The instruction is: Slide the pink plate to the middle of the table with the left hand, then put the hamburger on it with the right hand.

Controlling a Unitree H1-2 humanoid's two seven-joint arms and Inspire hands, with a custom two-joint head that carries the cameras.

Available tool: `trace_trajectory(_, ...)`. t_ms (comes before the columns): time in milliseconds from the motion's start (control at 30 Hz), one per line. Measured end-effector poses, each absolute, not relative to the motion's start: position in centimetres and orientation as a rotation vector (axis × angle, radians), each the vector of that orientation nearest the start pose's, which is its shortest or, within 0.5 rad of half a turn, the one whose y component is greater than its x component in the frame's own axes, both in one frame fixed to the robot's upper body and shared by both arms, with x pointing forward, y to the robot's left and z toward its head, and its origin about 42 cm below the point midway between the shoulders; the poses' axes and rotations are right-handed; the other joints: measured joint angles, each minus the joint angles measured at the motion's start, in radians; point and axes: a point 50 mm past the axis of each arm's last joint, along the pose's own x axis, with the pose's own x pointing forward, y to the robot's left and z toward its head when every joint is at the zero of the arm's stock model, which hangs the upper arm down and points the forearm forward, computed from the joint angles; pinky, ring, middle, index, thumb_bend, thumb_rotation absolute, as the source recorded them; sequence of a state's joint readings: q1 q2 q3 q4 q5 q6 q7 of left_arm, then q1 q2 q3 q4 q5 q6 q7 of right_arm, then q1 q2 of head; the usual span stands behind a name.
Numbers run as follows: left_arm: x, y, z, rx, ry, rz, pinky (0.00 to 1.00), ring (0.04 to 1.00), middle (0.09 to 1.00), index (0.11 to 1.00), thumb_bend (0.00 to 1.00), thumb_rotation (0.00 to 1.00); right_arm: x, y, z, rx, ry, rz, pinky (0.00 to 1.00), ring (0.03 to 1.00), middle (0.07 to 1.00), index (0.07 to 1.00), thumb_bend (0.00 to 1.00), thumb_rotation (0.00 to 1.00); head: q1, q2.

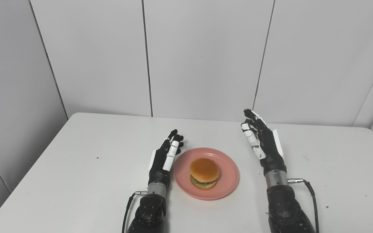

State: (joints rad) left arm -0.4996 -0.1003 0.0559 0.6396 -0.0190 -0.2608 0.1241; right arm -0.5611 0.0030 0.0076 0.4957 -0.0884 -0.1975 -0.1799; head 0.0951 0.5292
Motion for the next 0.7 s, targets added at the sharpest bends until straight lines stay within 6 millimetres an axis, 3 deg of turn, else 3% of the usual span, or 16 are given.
trace_trajectory(167, 42.6, 13.9, 11.0, -0.123, -0.103, 0.072, 0.99, 0.976, 0.969, 0.947, 0.77, 0.91, 45.0, -16.3, 15.0, 0.087, -0.186, -0.067, 0.85, 0.851, 0.871, 0.86, 0.84, 1.0, -0.002, 0.0)
trace_trajectory(367, 42.6, 14.0, 10.9, -0.106, -0.106, 0.118, 1.0, 1.0, 0.999, 0.964, 0.74, 0.89, 44.9, -16.9, 13.0, 0.082, -0.126, -0.078, 0.88, 0.866, 0.891, 0.877, 0.81, 1.0, -0.003, 0.003)
trace_trajectory(700, 43.0, 14.5, 10.8, -0.084, -0.1, 0.14, 0.93, 0.992, 0.982, 0.934, 0.81, 0.9, 45.9, -16.3, 12.7, 0.059, -0.112, -0.035, 0.96, 0.902, 0.901, 0.878, 0.82, 1.0, -0.008, 0.006)
